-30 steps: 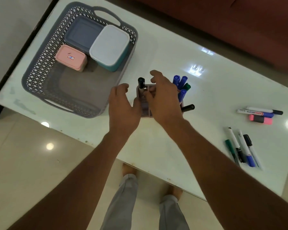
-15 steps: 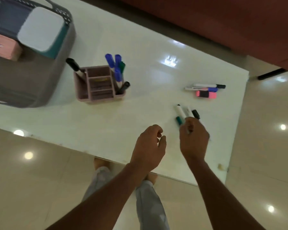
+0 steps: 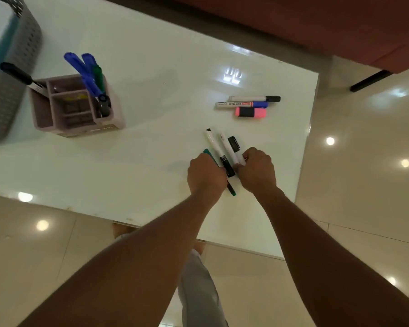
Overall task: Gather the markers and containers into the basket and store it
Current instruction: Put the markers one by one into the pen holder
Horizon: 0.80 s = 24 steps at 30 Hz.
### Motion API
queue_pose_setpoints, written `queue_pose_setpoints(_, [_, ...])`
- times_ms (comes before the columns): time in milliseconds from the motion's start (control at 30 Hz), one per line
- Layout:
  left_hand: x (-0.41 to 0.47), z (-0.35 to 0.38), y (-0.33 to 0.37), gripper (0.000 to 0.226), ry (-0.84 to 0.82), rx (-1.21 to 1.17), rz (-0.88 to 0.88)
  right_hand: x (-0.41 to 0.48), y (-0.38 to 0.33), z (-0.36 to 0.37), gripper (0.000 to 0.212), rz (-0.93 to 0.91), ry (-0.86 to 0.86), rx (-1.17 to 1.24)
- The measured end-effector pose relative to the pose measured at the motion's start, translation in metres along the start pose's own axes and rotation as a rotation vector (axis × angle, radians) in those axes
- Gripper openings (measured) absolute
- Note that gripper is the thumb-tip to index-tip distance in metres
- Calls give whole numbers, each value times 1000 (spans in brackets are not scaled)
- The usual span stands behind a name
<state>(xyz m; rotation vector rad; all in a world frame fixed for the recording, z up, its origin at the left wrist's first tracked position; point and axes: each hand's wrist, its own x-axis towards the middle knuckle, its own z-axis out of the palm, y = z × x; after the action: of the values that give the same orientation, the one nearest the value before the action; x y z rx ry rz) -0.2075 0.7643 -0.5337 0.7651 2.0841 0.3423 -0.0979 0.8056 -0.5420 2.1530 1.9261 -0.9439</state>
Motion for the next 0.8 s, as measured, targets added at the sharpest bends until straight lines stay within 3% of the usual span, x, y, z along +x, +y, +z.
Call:
queue_pose_setpoints(200, [4,-7,-5,22,59,-103,-116,2,12,-9,31,46,-49,244])
queue_pose_setpoints(400, [16,-30,-20,9,193,-197,259,-3,14,-39,28,178,21,712])
queue_pose_setpoints(500, [23,-35,-22,5,148,-159,329,-7,7,-52,9,126,37,597])
queue_pose_setpoints(633, [32,-31,-24,7,-15,-346,74,12,4,-49,23,240,-20,580])
queue_pose_setpoints(800, [33,-26,-25,11,-35,-428,-37,39,1,-30,29,92,-82,-46])
